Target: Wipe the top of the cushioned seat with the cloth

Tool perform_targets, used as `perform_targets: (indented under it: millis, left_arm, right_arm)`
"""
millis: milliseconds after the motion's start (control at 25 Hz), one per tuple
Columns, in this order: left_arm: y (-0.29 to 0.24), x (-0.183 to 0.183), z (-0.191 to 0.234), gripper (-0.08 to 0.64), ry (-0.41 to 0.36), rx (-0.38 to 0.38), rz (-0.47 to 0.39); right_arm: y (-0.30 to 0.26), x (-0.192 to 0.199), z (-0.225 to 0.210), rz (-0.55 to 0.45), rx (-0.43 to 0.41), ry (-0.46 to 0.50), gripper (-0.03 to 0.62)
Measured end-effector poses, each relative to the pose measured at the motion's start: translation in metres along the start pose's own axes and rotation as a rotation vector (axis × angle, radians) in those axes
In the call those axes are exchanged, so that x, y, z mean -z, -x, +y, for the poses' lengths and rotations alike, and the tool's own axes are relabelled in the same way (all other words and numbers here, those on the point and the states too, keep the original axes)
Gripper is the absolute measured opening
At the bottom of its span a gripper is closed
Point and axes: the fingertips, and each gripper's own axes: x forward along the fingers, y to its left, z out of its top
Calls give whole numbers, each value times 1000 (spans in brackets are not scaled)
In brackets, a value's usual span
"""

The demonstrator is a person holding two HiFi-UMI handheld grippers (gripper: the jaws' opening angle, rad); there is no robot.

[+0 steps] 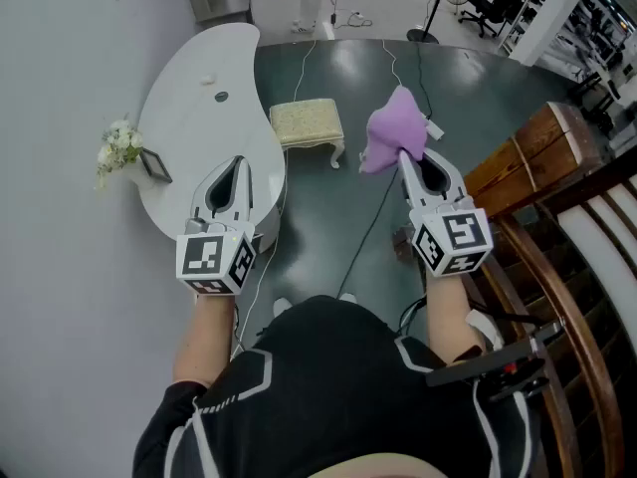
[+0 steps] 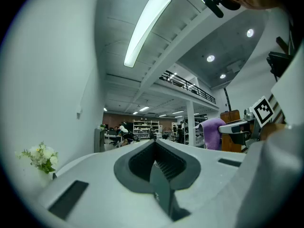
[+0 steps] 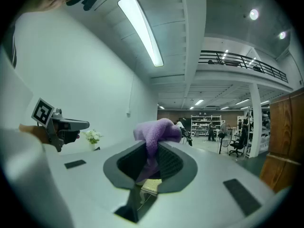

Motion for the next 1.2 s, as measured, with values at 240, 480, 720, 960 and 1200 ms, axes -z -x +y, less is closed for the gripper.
perform_targets:
  millis: [240, 480, 720, 960, 1200]
  left_arm:
    - [-1, -2, -4, 3, -5, -4, -8]
    - [-5, -2, -9, 3, -8, -2, -1]
    - [-17, 1, -18, 3, -5, 1, 5]
    - [-38, 4, -52, 3, -1, 26, 0]
    - [-65, 3, -89, 3, -20, 47, 5]
  right_arm:
    - [-3, 1, -3, 1, -6, -3, 63]
    - [-5, -4, -7, -26, -21, -31, 64]
    - [-5, -2, -21, -30, -32, -67, 66]
    - [5, 2, -45, -32, -51, -65, 67]
    - [12, 6, -71, -44, -83, -45, 67]
